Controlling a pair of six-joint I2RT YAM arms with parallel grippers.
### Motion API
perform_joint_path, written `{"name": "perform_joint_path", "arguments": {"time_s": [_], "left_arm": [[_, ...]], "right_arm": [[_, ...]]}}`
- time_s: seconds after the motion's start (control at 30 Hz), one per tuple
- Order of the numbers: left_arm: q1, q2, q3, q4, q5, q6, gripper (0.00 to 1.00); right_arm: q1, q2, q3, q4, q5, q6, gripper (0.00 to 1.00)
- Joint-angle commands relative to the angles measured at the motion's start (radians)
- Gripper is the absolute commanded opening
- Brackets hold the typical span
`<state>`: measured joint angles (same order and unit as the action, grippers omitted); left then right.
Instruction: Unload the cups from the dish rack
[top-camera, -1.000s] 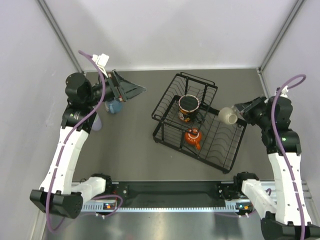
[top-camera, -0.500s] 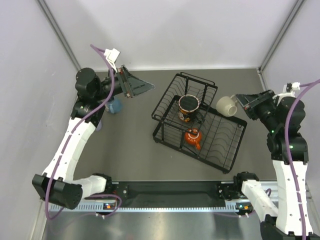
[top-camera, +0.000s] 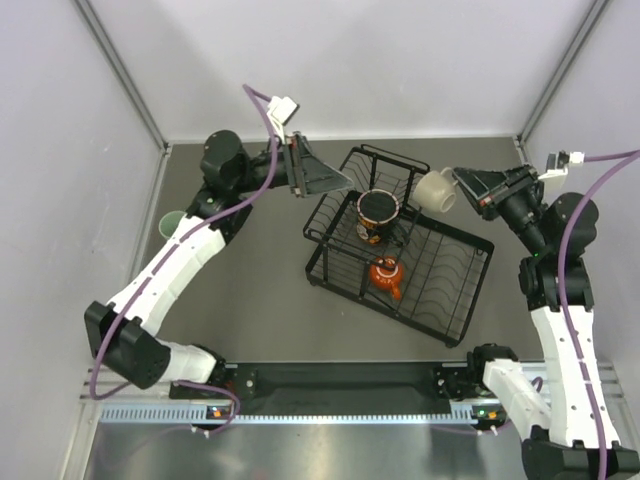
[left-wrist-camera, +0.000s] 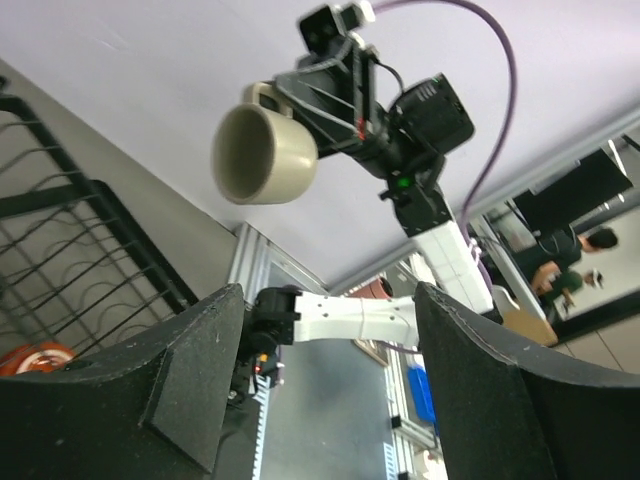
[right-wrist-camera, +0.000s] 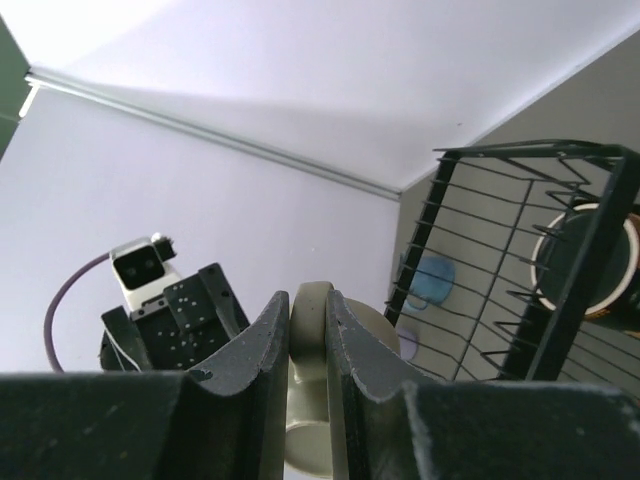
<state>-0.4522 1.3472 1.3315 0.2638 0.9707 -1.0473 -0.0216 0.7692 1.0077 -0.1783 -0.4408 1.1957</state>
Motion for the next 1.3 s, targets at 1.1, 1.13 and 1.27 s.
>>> {"name": "perform_joint_path", "arguments": {"time_s": [1.1, 1.13, 1.27], "left_arm": [[-0.31, 0.283, 0.169, 0.203, -0.04, -0.019, 0.27], [-0.309, 0.282, 0.169, 0.203, -0.037, -0.02, 0.18], [-0.309, 0.27, 0.164, 0.204, -0.041, -0.037, 0.0]], "right_arm": [[0.098, -0.008, -0.202, 0.418, -0.118, 0.183, 0.0], [0.098, -0.008, -0.204, 0.421, -0.118, 0.183, 0.0], [0.098, -0.018, -0.219, 0.433, -0.11, 0.183, 0.05]]}}
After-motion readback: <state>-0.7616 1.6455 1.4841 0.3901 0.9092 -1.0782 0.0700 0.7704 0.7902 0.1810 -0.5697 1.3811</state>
